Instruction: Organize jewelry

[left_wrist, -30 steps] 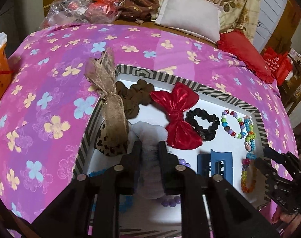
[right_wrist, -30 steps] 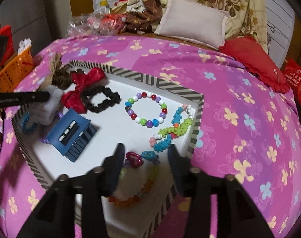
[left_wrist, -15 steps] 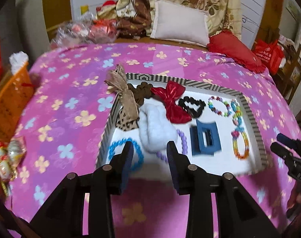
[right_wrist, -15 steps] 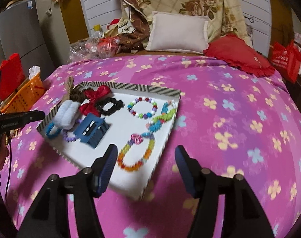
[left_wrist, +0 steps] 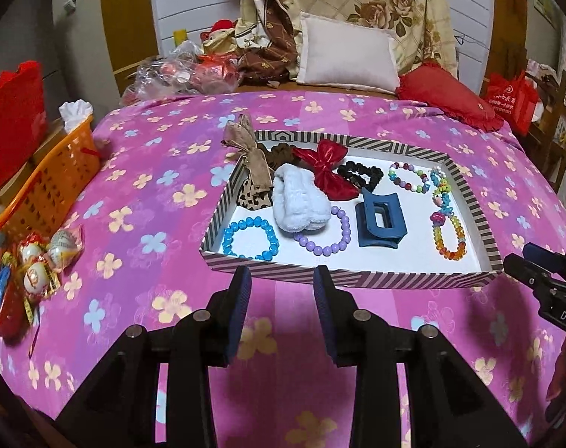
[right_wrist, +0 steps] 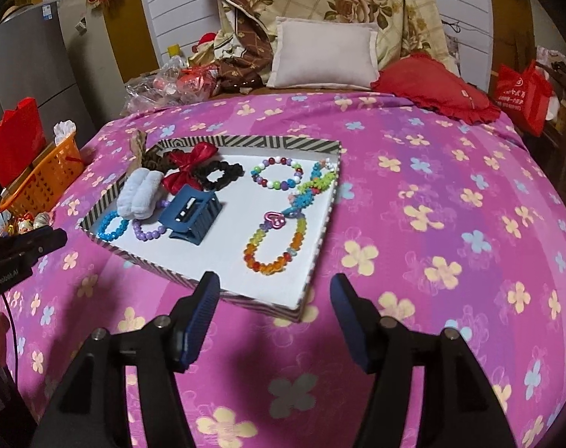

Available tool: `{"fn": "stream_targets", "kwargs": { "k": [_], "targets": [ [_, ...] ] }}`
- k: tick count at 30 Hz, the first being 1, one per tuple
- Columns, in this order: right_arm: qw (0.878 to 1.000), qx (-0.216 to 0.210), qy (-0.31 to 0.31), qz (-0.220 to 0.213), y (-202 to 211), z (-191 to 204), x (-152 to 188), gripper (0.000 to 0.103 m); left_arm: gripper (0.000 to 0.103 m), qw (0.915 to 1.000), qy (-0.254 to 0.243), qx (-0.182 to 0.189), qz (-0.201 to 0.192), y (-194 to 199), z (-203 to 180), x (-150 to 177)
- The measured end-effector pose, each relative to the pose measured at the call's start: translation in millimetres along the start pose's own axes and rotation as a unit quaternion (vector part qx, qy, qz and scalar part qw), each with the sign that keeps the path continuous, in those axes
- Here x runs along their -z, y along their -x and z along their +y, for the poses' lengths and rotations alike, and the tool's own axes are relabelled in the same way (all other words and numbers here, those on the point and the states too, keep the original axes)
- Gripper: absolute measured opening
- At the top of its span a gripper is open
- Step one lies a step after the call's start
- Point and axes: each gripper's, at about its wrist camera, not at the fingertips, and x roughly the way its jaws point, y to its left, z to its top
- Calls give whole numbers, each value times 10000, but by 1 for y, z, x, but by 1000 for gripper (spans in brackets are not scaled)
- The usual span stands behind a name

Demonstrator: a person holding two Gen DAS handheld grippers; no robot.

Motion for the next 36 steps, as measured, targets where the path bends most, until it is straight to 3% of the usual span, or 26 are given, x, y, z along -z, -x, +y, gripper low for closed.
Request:
{"fn": "stream_targets", "kwargs": {
  "k": [4, 23, 36],
  "targets": [
    [9999, 168, 2, -35, 2, 12, -2, 74, 35, 10000, 42, -70, -49, 3, -3, 1],
    [9984, 373, -337, -243, 3, 58, 3, 83, 35, 9985, -82, -387, -366, 12, -19, 13],
    [9990, 363, -224, -166, -3, 67, 7, 83, 35, 9983, -118, -225, -528, 18, -24, 15]
  ]
}}
